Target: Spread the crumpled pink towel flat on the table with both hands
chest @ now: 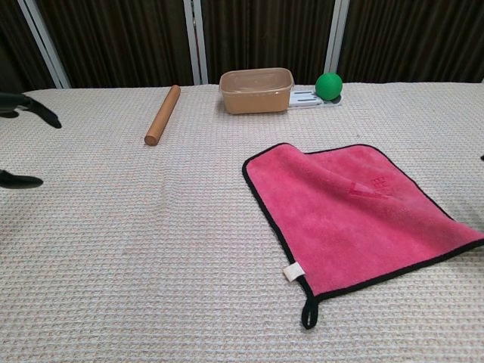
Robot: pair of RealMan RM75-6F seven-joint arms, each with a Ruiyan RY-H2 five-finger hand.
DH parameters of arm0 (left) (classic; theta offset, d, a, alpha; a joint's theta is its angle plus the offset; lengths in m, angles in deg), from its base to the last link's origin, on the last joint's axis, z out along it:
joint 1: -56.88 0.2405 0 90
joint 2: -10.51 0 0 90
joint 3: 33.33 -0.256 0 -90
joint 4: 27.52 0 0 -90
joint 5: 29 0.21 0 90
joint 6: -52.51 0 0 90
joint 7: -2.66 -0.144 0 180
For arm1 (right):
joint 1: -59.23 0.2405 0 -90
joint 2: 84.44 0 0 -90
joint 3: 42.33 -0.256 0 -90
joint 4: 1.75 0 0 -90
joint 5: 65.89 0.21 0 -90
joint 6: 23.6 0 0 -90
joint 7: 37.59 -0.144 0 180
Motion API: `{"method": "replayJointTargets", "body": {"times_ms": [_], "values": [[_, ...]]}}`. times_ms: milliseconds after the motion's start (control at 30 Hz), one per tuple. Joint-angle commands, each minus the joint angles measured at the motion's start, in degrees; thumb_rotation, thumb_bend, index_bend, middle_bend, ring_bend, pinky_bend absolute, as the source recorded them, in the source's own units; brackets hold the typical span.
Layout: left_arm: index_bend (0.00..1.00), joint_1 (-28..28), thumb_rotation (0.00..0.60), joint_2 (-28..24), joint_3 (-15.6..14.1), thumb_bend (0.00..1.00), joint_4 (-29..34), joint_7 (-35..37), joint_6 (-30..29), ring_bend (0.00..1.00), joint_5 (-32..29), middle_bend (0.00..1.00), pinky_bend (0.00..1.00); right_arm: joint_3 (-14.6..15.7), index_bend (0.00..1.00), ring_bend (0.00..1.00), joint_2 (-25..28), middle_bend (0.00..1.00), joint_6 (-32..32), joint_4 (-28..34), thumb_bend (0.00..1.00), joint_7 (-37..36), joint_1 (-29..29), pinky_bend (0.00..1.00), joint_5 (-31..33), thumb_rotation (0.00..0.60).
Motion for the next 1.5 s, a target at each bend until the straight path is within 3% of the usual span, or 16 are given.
{"method": "replayJointTargets", "body": {"times_ms": [33,333,567,700,1067,1267,1500], "values": [[0.28,2.09,0.6,-0.82,-1.41,0.07,1.02,1.89,-1.68,0.0,1.47,0.14,0.05,1.45,0.0,0.0,0.22,0.0,-2.04,-1.25,0.17,2.0,-0.09,0.0,0.81,0.6],[0.27,6.88,0.6,-2.23,-3.91,0.08,1.73,4.61,-6.11,0.0,7.41,0.14,0.05,2.09,0.0,0.0,-1.76,0.0,3.25,-2.56,0.17,6.23,-2.57,0.0,-2.84,0.6],[0.31,5.45,0.6,-3.46,-5.18,0.16,2.52,1.24,-2.04,0.0,10.89,0.16,0.05,1.75,0.0,0.0,-1.33,0.0,5.9,-1.15,0.17,5.56,-3.9,0.0,-6.79,0.6],[0.36,3.47,0.6,-1.71,-4.02,0.18,3.64,-3.54,-0.32,0.0,12.5,0.18,0.05,1.42,0.0,0.0,-0.92,0.0,6.56,-0.5,0.17,4.8,-4.42,0.0,-8.16,0.6],[0.43,-6.25,0.6,12.29,1.02,0.22,0.94,-19.55,9.83,0.01,11.67,0.22,0.07,-0.36,0.0,0.0,1.07,0.0,6.6,-0.34,0.17,0.95,-5.4,0.0,-8.9,0.6],[0.45,-11.68,0.6,21.72,3.44,0.22,-4.5,-23.29,15.24,0.01,9.31,0.23,0.07,-1.8,0.0,0.0,1.93,0.0,5.29,-1.16,0.17,-1.1,-5.42,0.0,-7.22,0.6],[0.48,-15.37,0.6,30.53,4.2,0.22,-10.59,-27.26,17.69,0.01,7.19,0.24,0.07,-2.99,0.0,0.0,3.01,0.0,4.79,-1.32,0.17,-3.59,-5.71,0.0,-6.83,0.6]]}}
